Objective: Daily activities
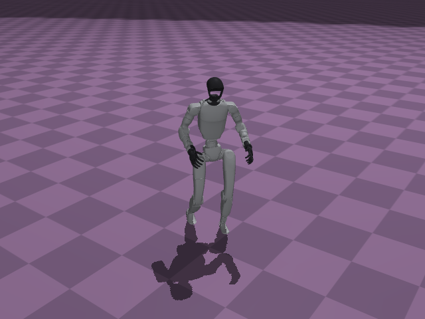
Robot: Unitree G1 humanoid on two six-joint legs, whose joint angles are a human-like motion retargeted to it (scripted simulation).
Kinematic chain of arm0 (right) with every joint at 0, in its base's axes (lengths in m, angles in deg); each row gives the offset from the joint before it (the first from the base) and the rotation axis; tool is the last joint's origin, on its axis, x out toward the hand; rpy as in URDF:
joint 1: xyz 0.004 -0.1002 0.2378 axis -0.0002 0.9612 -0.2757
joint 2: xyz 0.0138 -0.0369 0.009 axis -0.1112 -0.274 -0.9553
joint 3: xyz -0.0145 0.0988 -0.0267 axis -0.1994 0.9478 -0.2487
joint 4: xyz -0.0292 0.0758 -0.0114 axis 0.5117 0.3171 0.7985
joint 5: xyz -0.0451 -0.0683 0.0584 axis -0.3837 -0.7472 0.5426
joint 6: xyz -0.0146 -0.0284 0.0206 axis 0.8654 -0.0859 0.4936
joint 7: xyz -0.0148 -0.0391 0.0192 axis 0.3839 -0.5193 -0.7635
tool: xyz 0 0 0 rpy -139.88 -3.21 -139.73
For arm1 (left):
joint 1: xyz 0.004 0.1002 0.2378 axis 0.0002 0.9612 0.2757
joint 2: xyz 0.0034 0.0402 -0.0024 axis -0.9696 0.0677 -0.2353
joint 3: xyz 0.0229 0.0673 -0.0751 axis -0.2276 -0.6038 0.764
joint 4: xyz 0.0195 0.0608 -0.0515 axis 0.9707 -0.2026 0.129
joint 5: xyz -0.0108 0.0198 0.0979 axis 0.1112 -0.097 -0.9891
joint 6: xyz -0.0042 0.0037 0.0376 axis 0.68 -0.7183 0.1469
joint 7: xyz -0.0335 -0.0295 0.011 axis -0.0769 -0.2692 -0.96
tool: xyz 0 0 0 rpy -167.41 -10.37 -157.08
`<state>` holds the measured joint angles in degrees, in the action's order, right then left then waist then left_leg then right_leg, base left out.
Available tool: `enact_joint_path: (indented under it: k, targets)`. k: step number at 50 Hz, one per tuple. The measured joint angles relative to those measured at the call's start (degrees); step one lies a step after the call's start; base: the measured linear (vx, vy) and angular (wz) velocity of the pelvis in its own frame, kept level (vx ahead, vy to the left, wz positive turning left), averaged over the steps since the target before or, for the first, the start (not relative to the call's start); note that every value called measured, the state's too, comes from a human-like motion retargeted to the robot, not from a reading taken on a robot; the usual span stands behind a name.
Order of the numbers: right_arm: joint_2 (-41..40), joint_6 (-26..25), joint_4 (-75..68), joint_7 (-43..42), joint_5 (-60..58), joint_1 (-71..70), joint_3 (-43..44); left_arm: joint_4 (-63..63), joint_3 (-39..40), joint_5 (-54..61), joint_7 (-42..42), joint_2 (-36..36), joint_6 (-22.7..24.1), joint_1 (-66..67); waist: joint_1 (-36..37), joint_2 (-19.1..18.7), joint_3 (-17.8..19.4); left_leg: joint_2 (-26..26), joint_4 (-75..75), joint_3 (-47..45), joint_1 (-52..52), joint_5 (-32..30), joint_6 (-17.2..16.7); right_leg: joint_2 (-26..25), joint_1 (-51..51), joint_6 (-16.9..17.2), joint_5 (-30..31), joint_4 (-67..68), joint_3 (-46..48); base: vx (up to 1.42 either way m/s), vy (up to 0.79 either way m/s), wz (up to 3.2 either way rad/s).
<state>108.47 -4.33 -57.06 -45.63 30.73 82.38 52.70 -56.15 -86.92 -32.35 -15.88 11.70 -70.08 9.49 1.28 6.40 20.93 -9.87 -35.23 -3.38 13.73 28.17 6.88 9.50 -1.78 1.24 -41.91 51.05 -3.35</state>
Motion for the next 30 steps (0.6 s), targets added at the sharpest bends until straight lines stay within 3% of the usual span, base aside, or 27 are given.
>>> enact_joint_path:
  k: [12, 22, 30]
  targets:
    - [-1.1, 0.7, -0.6, -8.2, -1.0, -6.4, 3.5, -7.3, -1.9, 0.1, 1.8, 2.3, 0.3, -2.9, 0.8, 1.1, 1.3, -0.9, 1.6, 0.8, -0.4, -1.8, -1.2, 0.3, 1.4, -0.2, -0.7, -2.6, 1.6, -0.03, -0.02, 0.19]
    - [7.4, -2.7, -8.5, -16.9, -4.4, -30.4, 3.9, -19.2, -10.4, -4.6, 0.0, 3.3, -1.1, -5.7, 5.3, 0.2, 1.6, 0.5, 3.3, 2.2, 3.2, -7.3, -5.8, -0.2, 0.2, -0.8, 0.8, -6.6, 7.9, -0.11, -0.04, 0.47]
    - [13.0, -5.2, -24.6, -17.1, -4.2, -46.3, -1.9, -29.5, -13.0, -7.4, 0.6, 3.5, -1.8, -4.3, 9.7, -0.2, 1.8, 2.1, 4.5, -0.6, 5.7, -9.2, -6.3, 1.2, -1.8, -0.4, 1.1, -7.7, 14.6, -0.07, -0.01, 0.64]
